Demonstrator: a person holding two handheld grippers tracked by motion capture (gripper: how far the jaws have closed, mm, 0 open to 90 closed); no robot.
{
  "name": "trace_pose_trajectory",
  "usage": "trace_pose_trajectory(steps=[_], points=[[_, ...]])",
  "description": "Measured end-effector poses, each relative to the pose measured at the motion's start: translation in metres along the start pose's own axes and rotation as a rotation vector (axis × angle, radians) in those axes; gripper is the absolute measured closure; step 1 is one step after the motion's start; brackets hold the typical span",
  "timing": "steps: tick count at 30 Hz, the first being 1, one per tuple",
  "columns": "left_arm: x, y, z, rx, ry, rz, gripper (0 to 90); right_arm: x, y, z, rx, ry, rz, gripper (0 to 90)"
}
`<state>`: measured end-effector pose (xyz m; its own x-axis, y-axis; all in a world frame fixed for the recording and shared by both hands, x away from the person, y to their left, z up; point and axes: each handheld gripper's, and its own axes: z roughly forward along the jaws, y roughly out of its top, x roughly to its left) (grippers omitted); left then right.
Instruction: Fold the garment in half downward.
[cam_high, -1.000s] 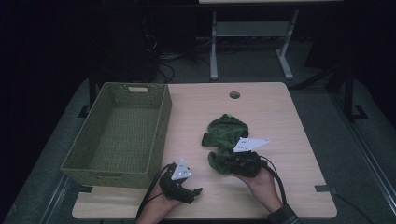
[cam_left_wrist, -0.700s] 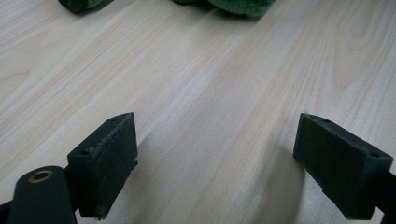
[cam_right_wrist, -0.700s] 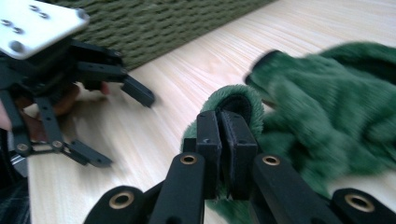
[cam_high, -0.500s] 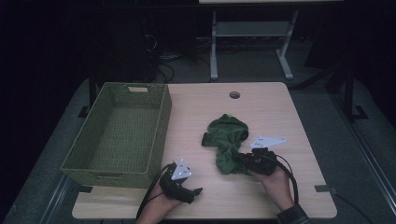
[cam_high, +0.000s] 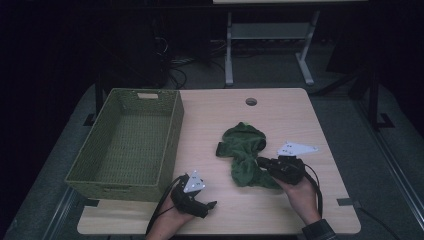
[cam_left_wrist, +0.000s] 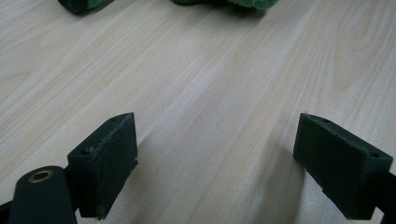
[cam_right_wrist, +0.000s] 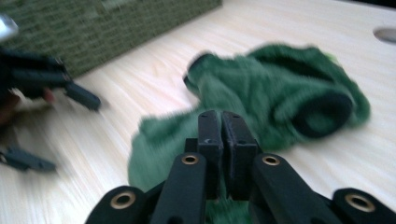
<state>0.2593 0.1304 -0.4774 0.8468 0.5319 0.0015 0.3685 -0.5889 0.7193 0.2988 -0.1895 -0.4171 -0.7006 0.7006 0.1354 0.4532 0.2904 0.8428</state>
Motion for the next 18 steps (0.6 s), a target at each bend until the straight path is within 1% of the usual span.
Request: trace_pose_trajectory(steps=[1, 2, 3, 4, 6, 10, 11, 13, 15, 16, 18], points=[[0.000, 0.000, 0.000, -0.002, 0.000, -0.003, 13.0, 0.002, 0.007, 0.007, 0.008, 0.014, -0.011, 88.6], [0.000, 0.000, 0.001, -0.003, -0.001, -0.005, 13.0, 0.002, 0.008, 0.013, 0.016, 0.007, -0.026, 89.0], [0.000, 0.000, 0.001, -0.003, -0.001, -0.005, 13.0, 0.002, 0.008, 0.013, 0.016, 0.007, -0.026, 89.0], [0.000, 0.000, 0.000, 0.000, -0.002, -0.004, 13.0, 0.000, 0.005, 0.025, 0.056, 0.003, -0.018, 89.2], [0.000, 0.000, 0.000, 0.001, 0.000, -0.001, 13.0, -0.002, -0.001, 0.034, 0.111, -0.019, -0.026, 89.3], [0.000, 0.000, 0.000, 0.000, -0.002, -0.004, 13.0, -0.003, -0.010, 0.046, 0.182, -0.004, -0.021, 89.5], [0.000, 0.000, 0.000, 0.000, -0.002, -0.004, 13.0, -0.003, -0.010, 0.046, 0.182, -0.004, -0.021, 89.5], [0.000, 0.000, 0.000, 0.001, -0.002, -0.004, 13.0, -0.003, -0.015, 0.052, 0.224, 0.006, -0.006, 89.5], [0.000, 0.000, 0.000, 0.001, -0.003, -0.004, 13.0, -0.002, -0.015, 0.051, 0.220, 0.003, -0.004, 88.7], [0.000, 0.001, 0.001, 0.000, -0.003, -0.004, 13.0, -0.003, -0.015, 0.049, 0.211, -0.002, -0.013, 86.5], [0.000, 0.001, 0.001, 0.001, -0.003, -0.005, 13.0, -0.004, -0.013, 0.042, 0.181, -0.001, -0.004, 83.6]])
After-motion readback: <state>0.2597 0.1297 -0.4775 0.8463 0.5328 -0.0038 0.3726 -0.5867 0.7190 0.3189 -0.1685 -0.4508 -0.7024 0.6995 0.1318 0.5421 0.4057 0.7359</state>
